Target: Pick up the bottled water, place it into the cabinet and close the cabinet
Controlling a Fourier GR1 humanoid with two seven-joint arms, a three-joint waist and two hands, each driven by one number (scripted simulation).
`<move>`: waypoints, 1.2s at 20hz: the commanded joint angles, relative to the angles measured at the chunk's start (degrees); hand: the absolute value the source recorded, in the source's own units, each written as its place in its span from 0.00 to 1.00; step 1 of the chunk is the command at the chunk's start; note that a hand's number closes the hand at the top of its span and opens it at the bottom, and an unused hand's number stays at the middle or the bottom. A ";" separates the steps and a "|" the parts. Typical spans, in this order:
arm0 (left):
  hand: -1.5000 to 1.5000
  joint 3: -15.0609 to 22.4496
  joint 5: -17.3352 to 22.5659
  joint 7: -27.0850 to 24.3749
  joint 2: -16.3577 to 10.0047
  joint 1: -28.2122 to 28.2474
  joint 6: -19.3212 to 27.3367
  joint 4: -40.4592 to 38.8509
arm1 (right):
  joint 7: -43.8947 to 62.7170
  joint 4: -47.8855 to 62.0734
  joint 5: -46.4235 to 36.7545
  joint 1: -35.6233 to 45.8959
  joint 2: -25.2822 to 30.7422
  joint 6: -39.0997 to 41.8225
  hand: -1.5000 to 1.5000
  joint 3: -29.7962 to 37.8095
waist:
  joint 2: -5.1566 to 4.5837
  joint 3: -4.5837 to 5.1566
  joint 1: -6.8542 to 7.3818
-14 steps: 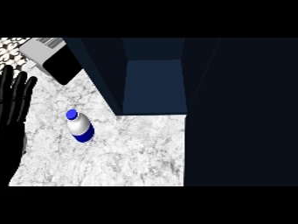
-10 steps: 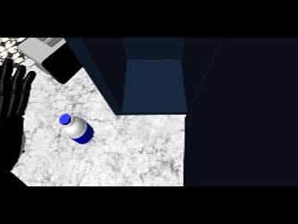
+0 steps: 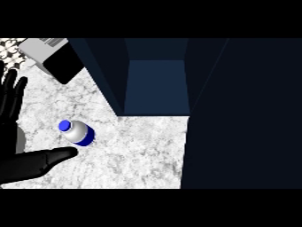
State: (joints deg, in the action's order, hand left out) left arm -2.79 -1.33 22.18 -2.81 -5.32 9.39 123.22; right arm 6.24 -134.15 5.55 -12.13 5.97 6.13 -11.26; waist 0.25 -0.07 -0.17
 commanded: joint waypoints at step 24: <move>0.00 -1.50 -3.57 27.06 -5.47 0.90 2.55 20.21 | 13.83 -13.42 -14.29 -2.21 -1.60 -11.16 0.00 -20.63 | -0.04 0.10 0.03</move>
State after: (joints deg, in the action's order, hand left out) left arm -3.89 -5.00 50.18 -8.09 -8.64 13.43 140.22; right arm 18.67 -142.39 -3.18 -12.33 2.69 -4.31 -30.97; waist 0.18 0.02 -0.19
